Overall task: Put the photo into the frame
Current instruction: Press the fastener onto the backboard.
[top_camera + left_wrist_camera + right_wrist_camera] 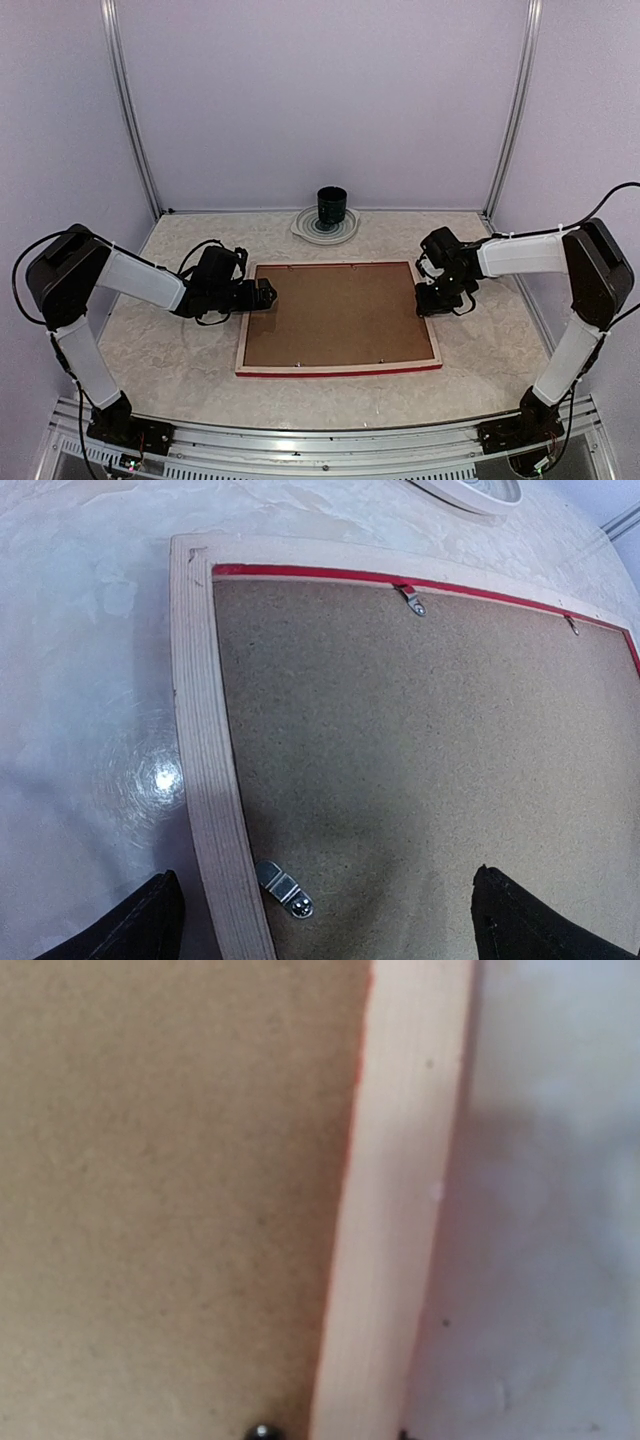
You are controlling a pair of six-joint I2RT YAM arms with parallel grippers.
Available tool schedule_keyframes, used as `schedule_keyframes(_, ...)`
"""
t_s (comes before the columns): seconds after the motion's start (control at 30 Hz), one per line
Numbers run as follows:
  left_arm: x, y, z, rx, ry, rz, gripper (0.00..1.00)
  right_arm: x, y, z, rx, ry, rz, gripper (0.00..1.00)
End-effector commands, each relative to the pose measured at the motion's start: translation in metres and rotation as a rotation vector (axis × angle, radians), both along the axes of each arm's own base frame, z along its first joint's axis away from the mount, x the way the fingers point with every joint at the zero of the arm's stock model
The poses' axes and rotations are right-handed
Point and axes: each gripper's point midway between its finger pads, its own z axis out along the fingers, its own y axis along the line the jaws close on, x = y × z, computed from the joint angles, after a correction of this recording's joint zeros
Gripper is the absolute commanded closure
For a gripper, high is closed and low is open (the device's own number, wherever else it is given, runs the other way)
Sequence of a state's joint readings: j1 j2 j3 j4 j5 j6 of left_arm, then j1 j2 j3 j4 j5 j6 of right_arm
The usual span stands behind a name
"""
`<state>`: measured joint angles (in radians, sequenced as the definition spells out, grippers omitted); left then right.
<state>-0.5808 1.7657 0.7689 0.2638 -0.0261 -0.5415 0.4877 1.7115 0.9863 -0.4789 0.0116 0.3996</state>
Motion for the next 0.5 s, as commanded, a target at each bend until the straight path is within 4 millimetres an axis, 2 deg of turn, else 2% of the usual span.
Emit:
schedule_keyframes(0.0, -0.019, 0.014, -0.033, 0.048, 0.112, 0.003, 0.01, -0.035, -0.030, -0.045, -0.164, 0.179, 0.047, 0.79)
schedule_keyframes(0.2, -0.019, 0.013, -0.034, 0.047, 0.112, 0.003, 0.01, -0.043, -0.025, -0.054, -0.132, 0.221, 0.061, 0.76)
schedule_keyframes(0.3, -0.019, 0.013, -0.035, 0.048, 0.114, 0.003, 0.01, -0.045, -0.025, -0.056, -0.132, 0.238, 0.060, 0.59)
schedule_keyframes(0.47, -0.021, 0.010, -0.034, 0.031, 0.122, -0.013, 0.01, -0.039, -0.017, -0.041, -0.097, 0.212, 0.063, 0.56)
